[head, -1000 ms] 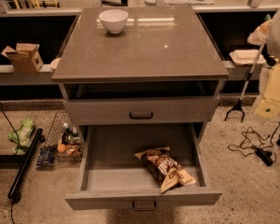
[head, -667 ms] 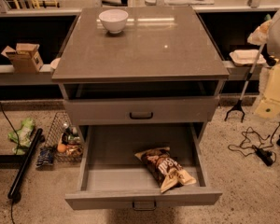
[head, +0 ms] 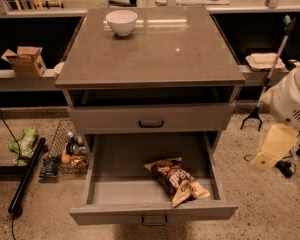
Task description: Pick brown chip bag from middle drawer and place on counter
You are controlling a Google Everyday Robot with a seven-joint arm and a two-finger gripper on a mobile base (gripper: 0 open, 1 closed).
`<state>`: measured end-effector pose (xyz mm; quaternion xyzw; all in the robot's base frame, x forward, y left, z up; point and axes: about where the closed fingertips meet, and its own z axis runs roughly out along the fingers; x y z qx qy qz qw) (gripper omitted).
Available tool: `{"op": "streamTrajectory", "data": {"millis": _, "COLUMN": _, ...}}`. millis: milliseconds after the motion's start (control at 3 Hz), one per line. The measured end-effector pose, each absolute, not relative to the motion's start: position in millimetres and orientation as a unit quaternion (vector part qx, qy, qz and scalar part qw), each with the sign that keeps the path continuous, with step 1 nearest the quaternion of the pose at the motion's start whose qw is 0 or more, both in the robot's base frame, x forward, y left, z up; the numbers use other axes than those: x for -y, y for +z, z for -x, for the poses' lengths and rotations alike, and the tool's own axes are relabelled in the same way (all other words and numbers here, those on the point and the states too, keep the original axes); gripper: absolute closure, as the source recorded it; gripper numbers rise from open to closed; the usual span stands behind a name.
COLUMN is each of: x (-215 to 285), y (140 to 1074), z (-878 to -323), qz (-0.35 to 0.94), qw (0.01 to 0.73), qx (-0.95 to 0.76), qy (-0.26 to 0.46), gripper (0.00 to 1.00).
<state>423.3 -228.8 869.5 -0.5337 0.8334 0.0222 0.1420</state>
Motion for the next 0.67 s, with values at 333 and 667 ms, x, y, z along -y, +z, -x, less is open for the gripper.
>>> {"op": "streamTrajectory", "data": {"millis": 333, "x": 229.5, "y": 781.9, "z": -429.2, "qz": 0.487, "qw": 0.16, "qx": -0.856, "qy": 0.059, "gripper": 0.0}}
{"op": "streamTrajectory", "data": {"millis": 667, "x": 229.4, "y": 783.4, "z": -428.3, "qz": 0.488, "qw": 0.158, "qx": -0.856, "qy": 0.059, "gripper": 0.0}}
